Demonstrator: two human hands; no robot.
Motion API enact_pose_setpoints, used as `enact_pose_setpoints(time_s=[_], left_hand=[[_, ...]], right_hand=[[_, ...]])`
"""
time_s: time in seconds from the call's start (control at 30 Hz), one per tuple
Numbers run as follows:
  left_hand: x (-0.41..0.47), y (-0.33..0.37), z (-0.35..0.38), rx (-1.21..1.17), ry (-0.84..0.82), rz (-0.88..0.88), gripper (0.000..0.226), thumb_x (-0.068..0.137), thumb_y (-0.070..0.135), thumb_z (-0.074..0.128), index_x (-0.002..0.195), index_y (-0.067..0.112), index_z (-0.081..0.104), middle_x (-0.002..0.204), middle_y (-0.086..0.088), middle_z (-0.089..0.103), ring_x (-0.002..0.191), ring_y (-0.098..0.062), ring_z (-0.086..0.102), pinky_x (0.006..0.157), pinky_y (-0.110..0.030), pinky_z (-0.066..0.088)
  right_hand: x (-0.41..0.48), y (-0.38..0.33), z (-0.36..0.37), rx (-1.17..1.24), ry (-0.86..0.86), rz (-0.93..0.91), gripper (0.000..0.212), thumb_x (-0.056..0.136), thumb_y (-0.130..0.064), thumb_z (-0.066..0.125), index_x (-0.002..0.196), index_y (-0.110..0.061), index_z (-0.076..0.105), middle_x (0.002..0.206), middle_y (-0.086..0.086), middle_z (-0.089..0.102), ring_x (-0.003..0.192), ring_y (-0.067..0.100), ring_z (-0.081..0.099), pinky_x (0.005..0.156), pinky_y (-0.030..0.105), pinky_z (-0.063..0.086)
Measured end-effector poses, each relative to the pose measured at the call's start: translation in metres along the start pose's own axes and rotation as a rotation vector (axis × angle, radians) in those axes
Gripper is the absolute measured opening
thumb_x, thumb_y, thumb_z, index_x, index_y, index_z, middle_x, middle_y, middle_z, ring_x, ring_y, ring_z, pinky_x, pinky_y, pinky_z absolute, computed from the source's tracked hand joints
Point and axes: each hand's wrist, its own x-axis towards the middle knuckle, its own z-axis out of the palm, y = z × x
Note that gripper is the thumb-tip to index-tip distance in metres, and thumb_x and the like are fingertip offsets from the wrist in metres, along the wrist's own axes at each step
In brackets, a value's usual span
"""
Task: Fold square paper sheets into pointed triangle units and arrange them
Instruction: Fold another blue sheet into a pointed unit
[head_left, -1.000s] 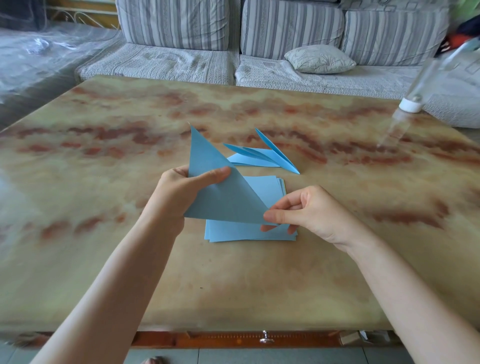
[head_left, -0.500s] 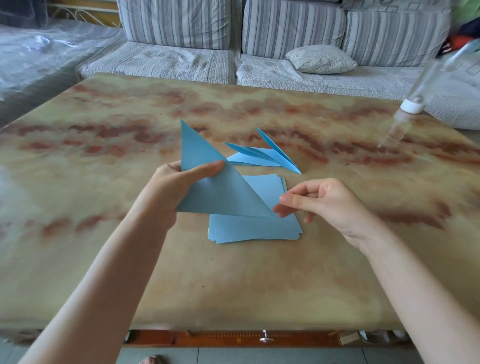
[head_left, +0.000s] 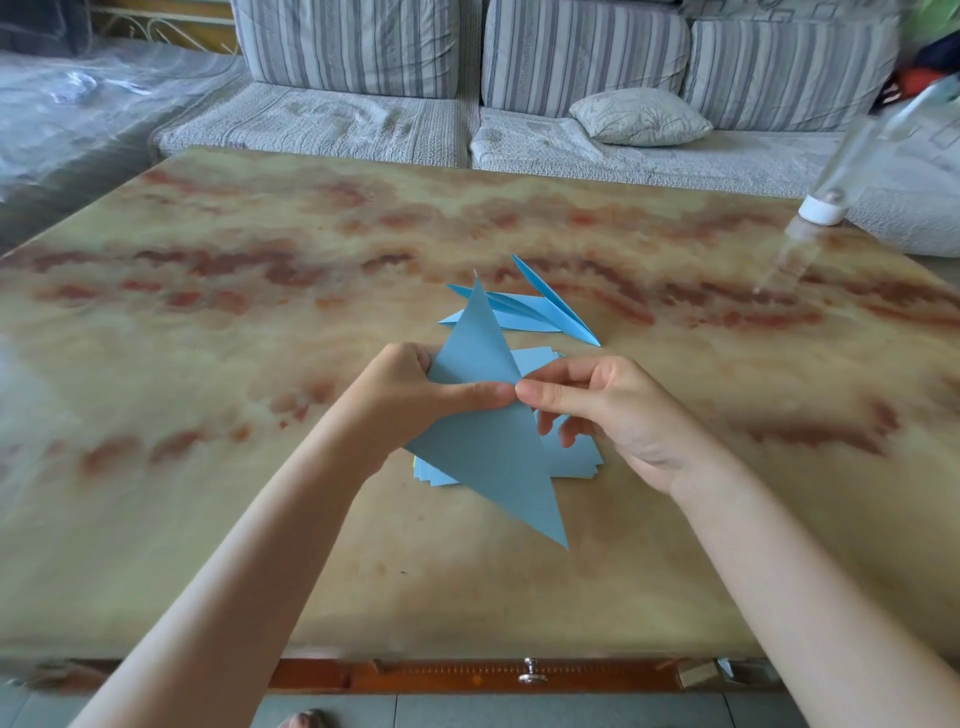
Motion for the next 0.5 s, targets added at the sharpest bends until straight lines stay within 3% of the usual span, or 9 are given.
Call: enact_pose_setpoints(time_s=[0.17,0.3,0.4,0.5], left_hand=[[0.0008,-0.0008,-0.0023,0.068,-0.031,0.029,0.029,0.065,0.035,0.084,0.09,0.021,0.075,0.079,0.003,0.075,0.07,-0.011,0.071,0.062,-0.02,0.052],[0.0014,-0.0013,-0.004,0.047,-0.021,0.077,0.031,0.063,0.036,0.085,0.089,0.022,0.073,0.082,0.002,0.075,0.073,-0.011,0.071,0.062,-0.019,0.052],[0.0032,-0.0017,-0.008,-0.194,-0.062,0.088,0.043,0.069,0.042,0.079,0.106,0.022,0.07,0.095,0.001,0.075,0.085,-0.013,0.071,0.072,-0.022,0.052],[0.0021,-0.0023,-0.0081,-0.56,-0.123,0.014,0.047,0.072,0.051,0.063,0.107,0.02,0.068,0.1,0.0,0.074,0.09,-0.01,0.07,0.077,-0.023,0.055]], right_hand=[[-0.0001,0.0011,-0.0002,0.013,-0.016,0.022,0.027,0.07,-0.026,0.075,0.087,-0.005,0.075,0.077,0.003,0.069,0.064,0.01,0.058,0.055,0.021,0.042],[0.001,0.0026,0.0046,0.035,0.091,-0.01,0.009,0.079,-0.016,0.073,0.082,-0.007,0.073,0.069,-0.002,0.068,0.058,0.008,0.057,0.053,0.019,0.041],[0.0026,0.002,0.008,0.136,0.21,-0.016,0.005,0.08,-0.016,0.073,0.081,-0.011,0.074,0.073,0.001,0.07,0.06,0.009,0.058,0.053,0.018,0.04],[0.0046,0.0007,0.0089,0.317,0.34,0.009,0.003,0.082,-0.016,0.072,0.081,-0.014,0.073,0.078,0.002,0.07,0.062,0.01,0.06,0.052,0.018,0.04]])
